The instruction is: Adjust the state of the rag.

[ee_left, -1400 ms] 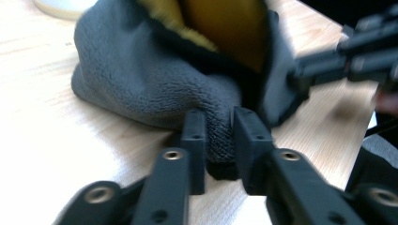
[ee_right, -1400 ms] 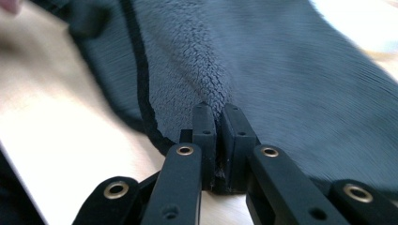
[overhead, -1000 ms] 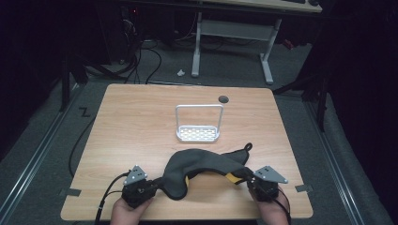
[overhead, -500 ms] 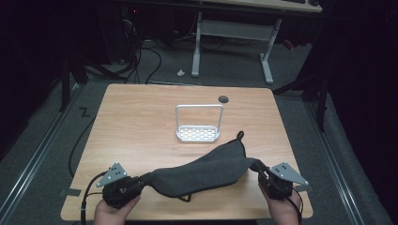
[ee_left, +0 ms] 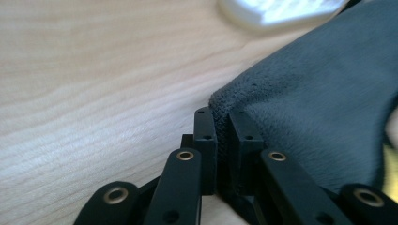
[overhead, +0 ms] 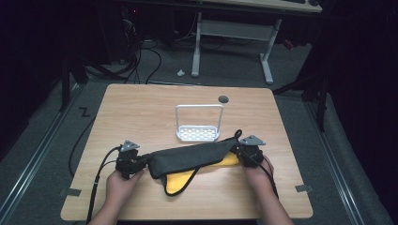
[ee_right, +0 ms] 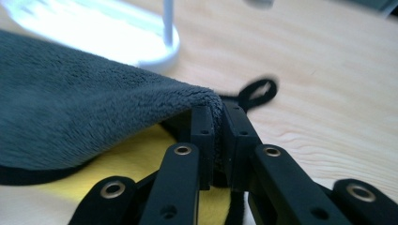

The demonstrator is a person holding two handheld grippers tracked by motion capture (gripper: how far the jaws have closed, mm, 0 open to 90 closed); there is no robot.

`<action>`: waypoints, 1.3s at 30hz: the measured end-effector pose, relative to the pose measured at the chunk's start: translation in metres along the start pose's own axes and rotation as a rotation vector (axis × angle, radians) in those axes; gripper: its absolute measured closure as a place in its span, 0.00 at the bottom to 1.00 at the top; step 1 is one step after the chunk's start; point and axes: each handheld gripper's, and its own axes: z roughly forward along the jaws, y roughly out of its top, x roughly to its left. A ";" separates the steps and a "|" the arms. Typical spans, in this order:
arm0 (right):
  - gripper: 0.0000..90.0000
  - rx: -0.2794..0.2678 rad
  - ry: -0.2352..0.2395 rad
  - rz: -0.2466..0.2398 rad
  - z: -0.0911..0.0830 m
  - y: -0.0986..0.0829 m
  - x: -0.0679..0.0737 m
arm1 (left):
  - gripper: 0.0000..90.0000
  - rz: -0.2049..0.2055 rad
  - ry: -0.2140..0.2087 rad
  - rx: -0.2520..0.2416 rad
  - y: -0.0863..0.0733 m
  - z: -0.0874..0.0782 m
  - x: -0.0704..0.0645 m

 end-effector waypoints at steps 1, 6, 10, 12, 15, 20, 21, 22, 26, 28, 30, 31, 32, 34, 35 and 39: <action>0.95 0.019 0.005 0.002 0.006 -0.002 -0.001 | 0.92 0.004 0.006 0.016 -0.001 0.004 0.001; 0.95 0.037 0.032 0.004 0.006 -0.010 0.001 | 0.92 0.042 0.019 0.024 -0.006 0.002 -0.003; 0.95 0.025 0.064 0.001 -0.018 -0.032 0.006 | 0.92 0.065 -0.013 0.034 -0.020 -0.010 -0.011; 0.95 0.028 0.092 0.001 -0.047 -0.055 0.011 | 0.92 0.085 -0.042 0.045 -0.032 -0.019 -0.020; 0.95 0.027 0.097 -0.002 -0.062 -0.064 0.012 | 0.92 0.077 -0.082 0.047 -0.040 -0.028 -0.026; 0.94 -0.051 0.084 0.013 -0.109 -0.073 0.017 | 0.90 0.056 -0.162 0.000 -0.034 -0.055 -0.035; 0.94 -0.068 0.082 0.014 -0.113 -0.070 0.017 | 0.89 0.052 -0.167 -0.006 -0.032 -0.057 -0.035; 0.94 -0.078 0.083 0.017 -0.114 -0.066 0.016 | 0.89 0.053 -0.160 -0.008 -0.027 -0.057 -0.033; 0.93 -0.100 0.083 0.037 -0.108 -0.048 0.010 | 0.87 0.002 -0.175 0.023 -0.015 -0.045 -0.020; 0.91 -0.085 0.074 0.059 -0.083 -0.026 -0.002 | 0.75 -0.032 -0.156 0.040 -0.010 -0.032 -0.010; 0.91 -0.070 0.068 0.066 -0.072 -0.021 -0.005 | 0.70 -0.066 -0.099 0.028 -0.008 -0.023 -0.002; 0.90 -0.048 0.061 0.074 -0.061 -0.016 -0.008 | 0.67 -0.072 -0.074 0.012 -0.007 -0.021 0.001; 0.89 -0.005 0.054 0.097 -0.040 -0.011 -0.015 | 0.60 -0.074 -0.034 -0.039 -0.008 -0.025 0.001; 0.89 0.025 0.041 0.100 -0.027 -0.009 -0.018 | 0.57 -0.058 -0.040 -0.081 -0.009 -0.030 -0.002; 0.89 0.025 0.041 0.100 -0.027 -0.009 -0.018 | 0.57 -0.034 -0.061 -0.110 -0.011 -0.036 -0.006; 0.87 0.041 0.030 0.094 -0.014 -0.008 -0.022 | 0.54 0.039 -0.141 -0.122 -0.025 -0.045 -0.028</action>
